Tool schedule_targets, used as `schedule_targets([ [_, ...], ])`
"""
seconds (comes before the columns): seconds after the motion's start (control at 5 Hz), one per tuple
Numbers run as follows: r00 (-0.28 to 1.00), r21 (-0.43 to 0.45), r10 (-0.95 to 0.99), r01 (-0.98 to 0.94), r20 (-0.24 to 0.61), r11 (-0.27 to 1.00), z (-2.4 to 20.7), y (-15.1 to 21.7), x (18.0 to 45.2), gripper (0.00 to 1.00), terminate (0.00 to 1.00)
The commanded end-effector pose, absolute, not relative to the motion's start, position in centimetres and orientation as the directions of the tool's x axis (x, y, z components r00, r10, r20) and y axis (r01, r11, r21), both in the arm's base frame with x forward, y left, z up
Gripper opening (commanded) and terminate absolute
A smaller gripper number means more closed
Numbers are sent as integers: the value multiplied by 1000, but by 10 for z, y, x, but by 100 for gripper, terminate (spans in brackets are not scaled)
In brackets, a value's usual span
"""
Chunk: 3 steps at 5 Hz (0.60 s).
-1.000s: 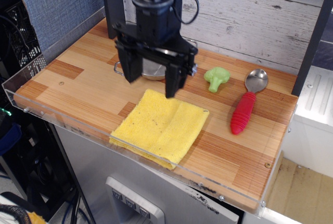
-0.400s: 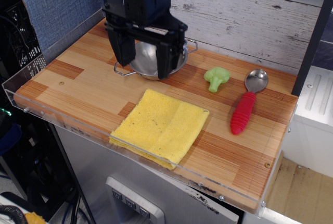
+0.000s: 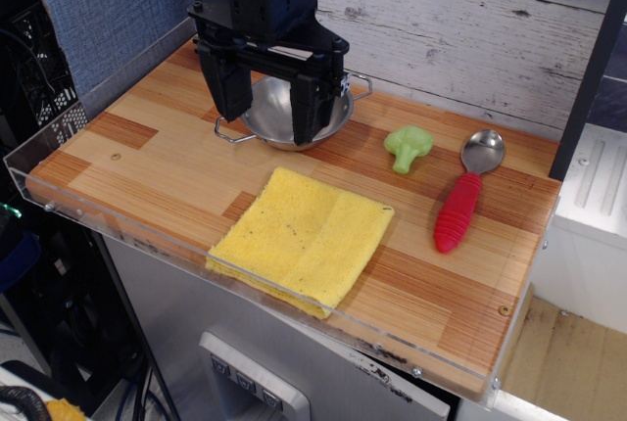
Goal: Place the yellow cloth under all the objects on the table
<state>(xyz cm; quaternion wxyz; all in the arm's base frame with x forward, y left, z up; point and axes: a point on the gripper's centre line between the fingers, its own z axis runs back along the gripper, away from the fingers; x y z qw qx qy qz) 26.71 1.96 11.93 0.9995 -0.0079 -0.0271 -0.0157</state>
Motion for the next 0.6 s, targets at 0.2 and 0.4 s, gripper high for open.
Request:
schedule_targets([
  [0.2,994,-5,-31,32,108,999,136,21,265,100,0],
  [0.4,994,-5,-31,32,108,999,136,21,265,100,100],
])
